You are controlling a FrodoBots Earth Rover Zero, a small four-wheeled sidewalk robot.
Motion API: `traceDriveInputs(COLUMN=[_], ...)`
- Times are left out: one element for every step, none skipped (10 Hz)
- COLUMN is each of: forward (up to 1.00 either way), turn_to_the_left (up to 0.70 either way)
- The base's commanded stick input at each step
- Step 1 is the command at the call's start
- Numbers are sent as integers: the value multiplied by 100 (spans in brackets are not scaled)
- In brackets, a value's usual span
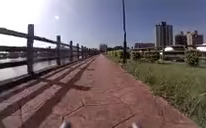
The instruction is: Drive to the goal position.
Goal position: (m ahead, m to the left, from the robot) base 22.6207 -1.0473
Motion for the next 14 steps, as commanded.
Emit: traceDriveInputs(forward=[50, 50, 50, 50, 50, 50, 50, 50, 50, 50, 50, 50, 50, 50], turn_to_the_left=[0, 4, 0, 7, 5, 0, 0, 3, 1, 4, 12, 19, 4, 27])
